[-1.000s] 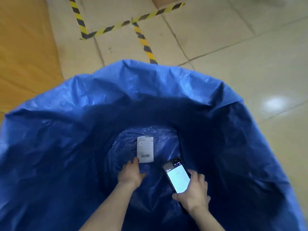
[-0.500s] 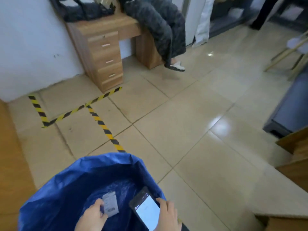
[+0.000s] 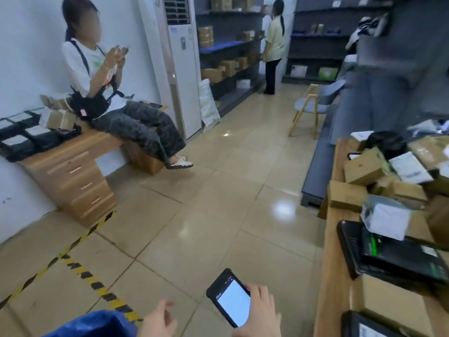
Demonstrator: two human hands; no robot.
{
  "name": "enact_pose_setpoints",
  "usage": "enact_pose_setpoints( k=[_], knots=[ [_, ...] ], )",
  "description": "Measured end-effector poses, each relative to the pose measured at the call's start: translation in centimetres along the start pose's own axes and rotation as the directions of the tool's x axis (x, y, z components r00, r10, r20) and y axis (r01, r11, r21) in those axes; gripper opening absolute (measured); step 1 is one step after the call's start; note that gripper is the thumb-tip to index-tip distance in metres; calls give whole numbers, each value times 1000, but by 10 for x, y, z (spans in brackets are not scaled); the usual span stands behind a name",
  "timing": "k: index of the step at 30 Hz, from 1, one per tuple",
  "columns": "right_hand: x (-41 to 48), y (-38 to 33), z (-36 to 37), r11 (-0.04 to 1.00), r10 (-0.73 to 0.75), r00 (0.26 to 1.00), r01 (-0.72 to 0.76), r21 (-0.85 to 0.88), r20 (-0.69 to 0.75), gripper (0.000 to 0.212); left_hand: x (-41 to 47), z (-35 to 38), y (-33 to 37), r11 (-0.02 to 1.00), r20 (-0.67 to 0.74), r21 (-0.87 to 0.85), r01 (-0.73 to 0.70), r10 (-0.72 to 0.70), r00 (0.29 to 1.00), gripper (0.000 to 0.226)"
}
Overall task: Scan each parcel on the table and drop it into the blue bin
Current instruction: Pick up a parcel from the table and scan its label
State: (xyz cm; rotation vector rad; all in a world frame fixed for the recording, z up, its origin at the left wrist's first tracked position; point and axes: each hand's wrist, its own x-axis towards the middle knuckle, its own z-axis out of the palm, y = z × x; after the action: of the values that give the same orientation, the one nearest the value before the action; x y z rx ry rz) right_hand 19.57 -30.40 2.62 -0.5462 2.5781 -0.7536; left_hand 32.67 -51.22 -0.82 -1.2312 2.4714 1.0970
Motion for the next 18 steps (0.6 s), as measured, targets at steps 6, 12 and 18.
enact_pose_setpoints(
  k=[6,12,18],
  knots=[
    [-19,88,-100,982,180,971,-168,88,-158,95,-14,65,144,959,30,3,-282,282,959,34],
    [-68,175,-150,923,384,862,-346,169,-332,96,-36,150,231,845,258,34,-533,508,822,42],
    [-126,241,-161,798,601,715,-560,221,-358,100,-66,232,259,704,478,8,-710,621,621,68]
  ],
)
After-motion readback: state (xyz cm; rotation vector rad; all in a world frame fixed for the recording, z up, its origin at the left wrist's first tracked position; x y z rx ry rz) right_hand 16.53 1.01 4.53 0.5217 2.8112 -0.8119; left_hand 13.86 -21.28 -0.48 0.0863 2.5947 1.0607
